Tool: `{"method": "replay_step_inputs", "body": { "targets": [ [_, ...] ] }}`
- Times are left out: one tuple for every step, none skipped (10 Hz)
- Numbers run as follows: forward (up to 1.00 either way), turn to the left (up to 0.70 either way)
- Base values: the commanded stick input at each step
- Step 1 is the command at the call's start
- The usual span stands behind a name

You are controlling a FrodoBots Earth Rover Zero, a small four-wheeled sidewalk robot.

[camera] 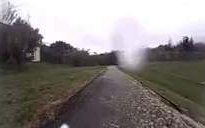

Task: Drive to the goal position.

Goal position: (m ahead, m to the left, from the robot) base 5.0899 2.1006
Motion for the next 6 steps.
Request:
{"method": "replay_step_inputs", "body": {
  "targets": [
    [0.7, 0.0],
    [0.7, 0.0],
    [0.7, 0.0],
    [0.7, 0.0],
    [0.7, 0.0],
    [0.7, 0.0]
  ]
}}
